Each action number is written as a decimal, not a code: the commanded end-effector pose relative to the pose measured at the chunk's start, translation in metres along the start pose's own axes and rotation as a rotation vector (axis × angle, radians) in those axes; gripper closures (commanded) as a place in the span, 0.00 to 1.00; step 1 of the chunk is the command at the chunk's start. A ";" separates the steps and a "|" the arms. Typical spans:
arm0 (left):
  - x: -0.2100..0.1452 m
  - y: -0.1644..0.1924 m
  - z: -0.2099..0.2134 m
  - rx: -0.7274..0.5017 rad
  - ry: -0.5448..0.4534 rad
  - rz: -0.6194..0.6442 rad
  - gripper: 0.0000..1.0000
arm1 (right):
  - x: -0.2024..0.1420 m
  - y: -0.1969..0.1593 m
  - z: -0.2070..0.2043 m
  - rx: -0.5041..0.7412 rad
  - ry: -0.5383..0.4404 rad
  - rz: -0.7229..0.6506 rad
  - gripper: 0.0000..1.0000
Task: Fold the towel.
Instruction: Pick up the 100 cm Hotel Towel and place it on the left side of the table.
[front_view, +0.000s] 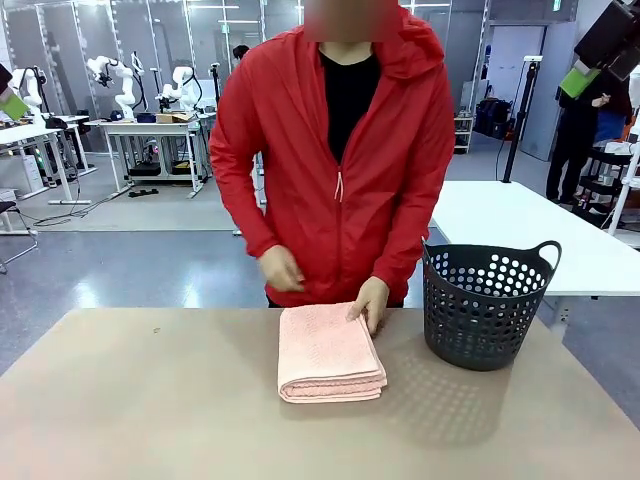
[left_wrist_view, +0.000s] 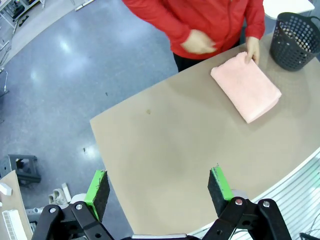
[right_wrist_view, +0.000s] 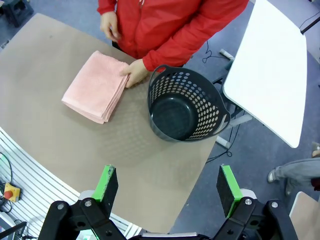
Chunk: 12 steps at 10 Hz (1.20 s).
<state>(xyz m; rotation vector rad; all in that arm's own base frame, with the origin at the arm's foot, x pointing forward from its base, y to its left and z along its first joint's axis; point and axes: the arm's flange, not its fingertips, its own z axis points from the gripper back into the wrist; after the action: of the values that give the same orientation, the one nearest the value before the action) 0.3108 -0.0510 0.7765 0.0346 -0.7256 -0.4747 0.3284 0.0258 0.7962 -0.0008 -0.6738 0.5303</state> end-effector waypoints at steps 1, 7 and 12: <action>0.002 0.000 0.003 -0.005 0.011 0.000 0.00 | -0.002 -0.001 0.001 0.003 0.004 0.011 0.00; 0.002 0.000 0.003 -0.005 0.011 0.000 0.00 | -0.002 -0.001 0.001 0.003 0.004 0.011 0.00; 0.002 0.000 0.003 -0.005 0.011 0.000 0.00 | -0.002 -0.001 0.001 0.003 0.004 0.011 0.00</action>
<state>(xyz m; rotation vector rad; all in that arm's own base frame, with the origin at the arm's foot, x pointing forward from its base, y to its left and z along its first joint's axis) 0.3108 -0.0510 0.7765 0.0346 -0.7256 -0.4747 0.3284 0.0258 0.7962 -0.0008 -0.6738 0.5303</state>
